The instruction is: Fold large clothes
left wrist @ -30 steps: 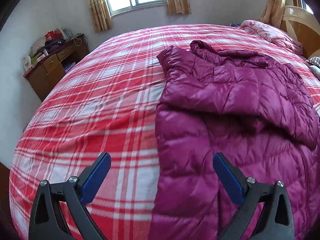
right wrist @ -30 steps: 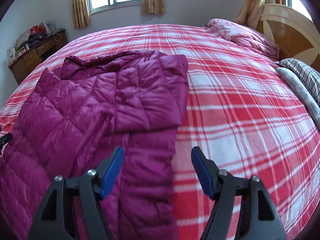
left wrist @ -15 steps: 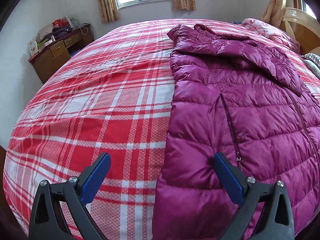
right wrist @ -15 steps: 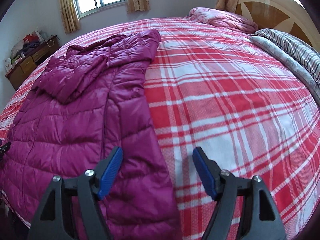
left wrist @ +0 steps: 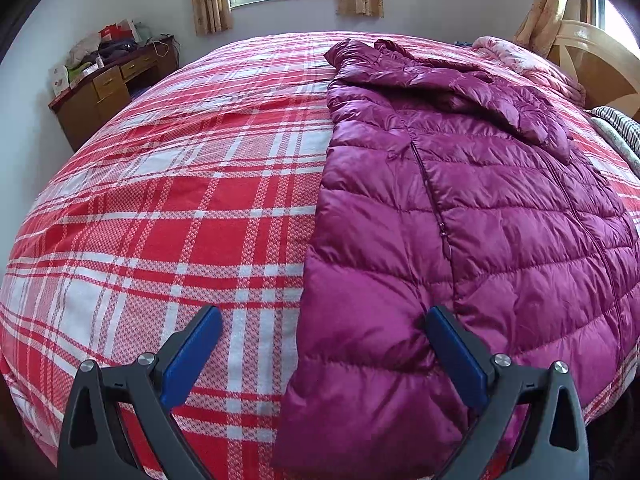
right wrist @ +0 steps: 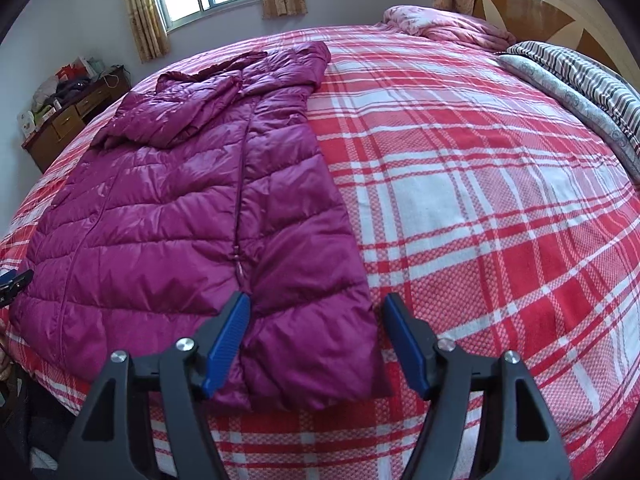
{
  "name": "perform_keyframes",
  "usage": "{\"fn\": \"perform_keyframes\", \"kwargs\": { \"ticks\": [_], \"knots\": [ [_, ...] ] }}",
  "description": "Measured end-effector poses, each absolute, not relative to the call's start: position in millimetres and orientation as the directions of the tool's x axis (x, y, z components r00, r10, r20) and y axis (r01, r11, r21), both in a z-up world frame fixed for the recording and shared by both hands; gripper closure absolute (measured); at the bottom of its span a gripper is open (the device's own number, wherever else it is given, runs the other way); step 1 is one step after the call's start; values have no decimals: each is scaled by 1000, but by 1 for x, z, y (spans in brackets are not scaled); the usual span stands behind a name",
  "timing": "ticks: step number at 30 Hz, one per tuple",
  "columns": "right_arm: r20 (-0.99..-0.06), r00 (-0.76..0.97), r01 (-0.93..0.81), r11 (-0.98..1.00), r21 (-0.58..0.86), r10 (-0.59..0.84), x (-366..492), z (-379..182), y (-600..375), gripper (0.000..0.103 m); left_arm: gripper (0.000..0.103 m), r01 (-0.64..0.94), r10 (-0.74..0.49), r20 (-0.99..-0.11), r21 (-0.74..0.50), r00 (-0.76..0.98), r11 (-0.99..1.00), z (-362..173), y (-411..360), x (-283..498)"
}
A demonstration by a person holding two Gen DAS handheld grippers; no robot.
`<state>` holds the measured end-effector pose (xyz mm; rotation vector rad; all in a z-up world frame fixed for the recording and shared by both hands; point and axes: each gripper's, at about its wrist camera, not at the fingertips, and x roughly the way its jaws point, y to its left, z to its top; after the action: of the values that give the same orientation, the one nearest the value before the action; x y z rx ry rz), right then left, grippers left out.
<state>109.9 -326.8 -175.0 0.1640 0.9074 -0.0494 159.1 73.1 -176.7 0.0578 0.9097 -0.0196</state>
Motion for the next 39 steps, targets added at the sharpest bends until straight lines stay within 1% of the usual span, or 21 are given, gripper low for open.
{"fn": "perform_keyframes", "kwargs": {
  "ticks": [1,4,5,6,7,8,9,10,11,12,13,14,17,22,26,30,33,35,37,39],
  "knots": [
    [-788,615,108,986,127,34,108,-175,-327,37,1,48,4,-791,42,612,998,-177,73,156],
    [-786,615,80,987,141,62,100,-176,-323,49,1,65,-10,-793,37,610,997,-177,72,149],
    [-784,616,71,987,146,72,98,-176,-323,58,3,72,-12,-793,40,609,997,-177,71,147],
    [-782,619,64,987,150,79,96,-175,-322,71,6,78,-16,-792,41,611,996,-177,70,145],
    [-777,623,55,985,161,93,95,-174,-322,76,20,92,-25,-788,39,615,995,-176,69,143],
    [-774,624,49,984,171,104,95,-173,-321,82,36,112,-41,-782,37,621,993,-174,66,140],
    [-771,627,45,983,176,109,94,-172,-320,86,47,136,-61,-780,31,622,990,-172,63,137],
    [-767,632,42,984,174,109,94,-170,-319,88,65,156,-80,-781,22,619,988,-171,61,135],
    [-760,641,39,984,173,108,92,-168,-318,90,75,168,-92,-782,17,616,986,-169,59,134],
    [-754,647,36,984,175,110,91,-165,-317,91,79,173,-98,-782,13,615,985,-168,58,132],
    [-748,654,34,983,178,113,90,-163,-317,92,87,179,-106,-781,8,616,984,-166,57,132],
    [-741,661,32,982,188,120,89,-159,-317,93,91,187,-115,-777,3,619,982,-164,57,130],
    [-709,689,21,974,224,148,83,-146,-321,94,95,197,-150,-752,-27,641,980,-152,62,125],
    [-632,750,-21,962,274,196,65,-111,-323,96,98,229,-227,-690,-91,688,969,-115,75,109],
    [-542,809,-57,948,314,228,44,-72,-328,96,98,259,-287,-610,-135,739,956,-70,89,90],
    [-421,877,-85,937,338,231,17,-26,-332,96,98,261,-305,-516,-157,800,952,-19,102,71],
    [-325,922,-99,941,323,209,0,10,-328,96,98,264,-298,-425,-140,854,954,19,102,55],
    [-273,946,-97,954,285,177,-4,28,-323,96,98,261,-279,-371,-98,886,960,35,97,53],
    [-238,963,-70,968,241,129,4,40,-317,96,98,245,-247,-352,-52,903,968,40,90,68],
    [-238,967,-40,976,213,91,28,45,-314,96,98,221,-220,-363,-41,905,974,37,85,96]
  ]
}}
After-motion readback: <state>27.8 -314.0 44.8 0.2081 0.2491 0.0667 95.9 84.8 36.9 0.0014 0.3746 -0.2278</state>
